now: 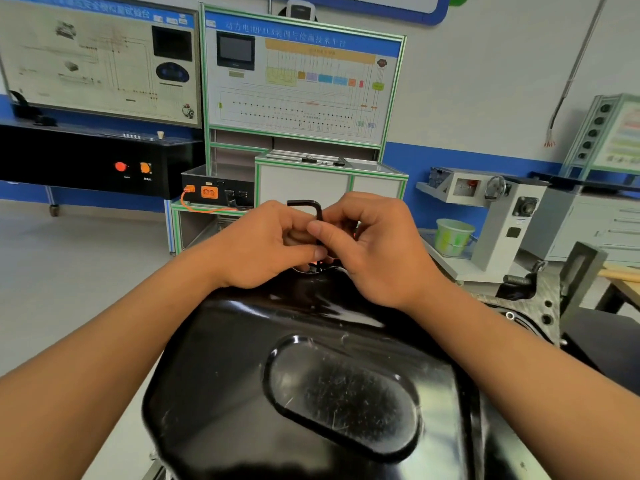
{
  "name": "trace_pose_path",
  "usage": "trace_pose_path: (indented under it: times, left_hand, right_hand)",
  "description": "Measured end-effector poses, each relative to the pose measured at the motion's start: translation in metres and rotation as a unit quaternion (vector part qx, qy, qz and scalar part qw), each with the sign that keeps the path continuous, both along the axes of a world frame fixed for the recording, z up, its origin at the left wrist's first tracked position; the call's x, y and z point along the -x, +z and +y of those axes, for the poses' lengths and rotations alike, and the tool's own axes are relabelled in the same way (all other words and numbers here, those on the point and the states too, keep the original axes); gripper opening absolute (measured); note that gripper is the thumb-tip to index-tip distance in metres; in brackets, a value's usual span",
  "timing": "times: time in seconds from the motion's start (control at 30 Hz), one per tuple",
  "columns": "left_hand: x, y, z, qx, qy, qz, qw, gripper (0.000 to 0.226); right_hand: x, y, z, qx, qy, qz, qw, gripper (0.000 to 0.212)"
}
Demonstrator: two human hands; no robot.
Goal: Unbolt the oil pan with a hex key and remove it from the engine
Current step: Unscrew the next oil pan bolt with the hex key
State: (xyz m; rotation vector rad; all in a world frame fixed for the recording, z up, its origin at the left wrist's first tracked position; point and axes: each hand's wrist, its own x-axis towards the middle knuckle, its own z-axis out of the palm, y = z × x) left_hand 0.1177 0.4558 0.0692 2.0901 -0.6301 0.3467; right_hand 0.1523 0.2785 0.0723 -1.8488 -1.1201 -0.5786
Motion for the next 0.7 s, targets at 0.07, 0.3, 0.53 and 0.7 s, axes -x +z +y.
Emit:
trace_pose_path:
  times: [0.07,0.3,0.53,0.7]
  left_hand:
    - [-0.0009,-0.0011,-0.0005,-0.007,-0.002,0.004,1.000,0.029]
    - [-0.0059,-0.0018,0.0004,0.001,0.026,0.002,1.000,0.018]
    - [-0.0021,0.0019,-0.0013,0.012,0.045,-0.059,0.997,0.027]
    - [0.0007,0.0046,-0.0050,-0.015,0.061,-0.061,0.996,0.041]
  right_hand:
    - [-0.0013,-0.0010,-0.0003,0.000,-0.003,-0.001,1.000,0.005]
    - [-0.0051,0.0013,-0.0007,0.004,0.001,-0.022,1.000,0.009]
    - [-0.0028,-0.0009,0.0023,0.046,0.025,0.012,0.999,0.018]
    - [-0.0014,-0.0008,0.0047,-0.048,0.043,0.086,0.994,0.020]
